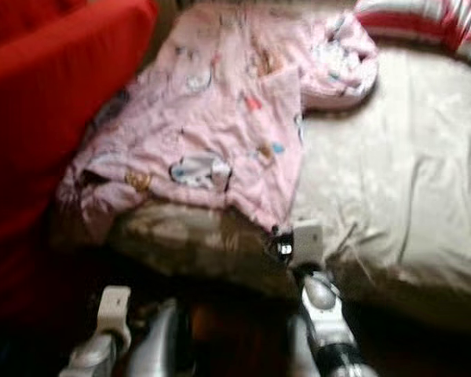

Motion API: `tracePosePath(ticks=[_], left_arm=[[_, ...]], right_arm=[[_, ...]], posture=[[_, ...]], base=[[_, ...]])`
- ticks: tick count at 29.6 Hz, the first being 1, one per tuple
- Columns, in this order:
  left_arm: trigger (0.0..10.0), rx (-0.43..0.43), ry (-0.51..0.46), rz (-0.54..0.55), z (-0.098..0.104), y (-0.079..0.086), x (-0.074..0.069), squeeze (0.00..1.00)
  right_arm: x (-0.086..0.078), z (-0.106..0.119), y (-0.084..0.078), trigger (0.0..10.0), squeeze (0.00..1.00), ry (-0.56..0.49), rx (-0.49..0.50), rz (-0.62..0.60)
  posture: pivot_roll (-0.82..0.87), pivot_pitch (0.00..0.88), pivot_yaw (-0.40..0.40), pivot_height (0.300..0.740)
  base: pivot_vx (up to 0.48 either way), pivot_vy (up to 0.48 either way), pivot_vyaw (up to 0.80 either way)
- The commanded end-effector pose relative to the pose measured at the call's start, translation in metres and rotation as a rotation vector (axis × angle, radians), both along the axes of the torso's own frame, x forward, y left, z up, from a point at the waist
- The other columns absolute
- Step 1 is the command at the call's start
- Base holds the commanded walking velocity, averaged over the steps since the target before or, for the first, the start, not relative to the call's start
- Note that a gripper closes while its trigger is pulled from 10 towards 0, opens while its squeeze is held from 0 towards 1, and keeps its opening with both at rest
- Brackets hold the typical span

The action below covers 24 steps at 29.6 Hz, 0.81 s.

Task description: Clean up the room

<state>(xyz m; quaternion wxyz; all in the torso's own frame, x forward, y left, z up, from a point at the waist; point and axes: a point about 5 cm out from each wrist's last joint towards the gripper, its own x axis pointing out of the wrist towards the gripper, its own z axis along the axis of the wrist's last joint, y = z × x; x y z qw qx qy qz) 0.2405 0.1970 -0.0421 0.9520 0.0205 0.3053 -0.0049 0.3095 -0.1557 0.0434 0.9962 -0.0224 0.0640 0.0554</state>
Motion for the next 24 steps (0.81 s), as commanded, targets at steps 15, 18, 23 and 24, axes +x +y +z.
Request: tracePosePath(ticks=[15, 18, 23, 24], left_arm=[[10.0, -0.005, 0.117, 0.001, -0.0166, 0.0002, -0.0211, 0.00], [10.0, -0.006, 0.117, 0.001, -0.0165, 0.0000, -0.0209, 0.00], [10.0, -0.007, 0.114, 0.000, -0.0162, -0.0005, -0.0204, 0.00], [10.0, -0.007, 0.114, 0.000, -0.0162, -0.0005, -0.0204, 0.00]], right_arm=[[-0.0036, -0.0017, 0.0103, 10.0, 0.00, -0.005, -0.001, 0.067], [-0.0035, -0.0017, 0.0102, 10.0, 0.00, -0.005, 0.003, 0.066], [-0.0034, -0.0019, 0.0087, 10.0, 0.00, -0.003, -0.001, 0.060], [-0.0034, -0.0019, 0.0087, 10.0, 0.00, -0.003, -0.001, 0.060]], posture=[[-0.05, 0.197, 0.082, 0.587], [-0.05, 0.199, 0.082, 0.587], [-0.05, 0.201, 0.081, 0.587], [-0.05, 0.201, 0.081, 0.587]], base=[[0.066, 0.000, 0.27], [0.251, 0.000, 0.00], [0.266, 0.000, 0.00], [0.270, 0.000, 0.00]])
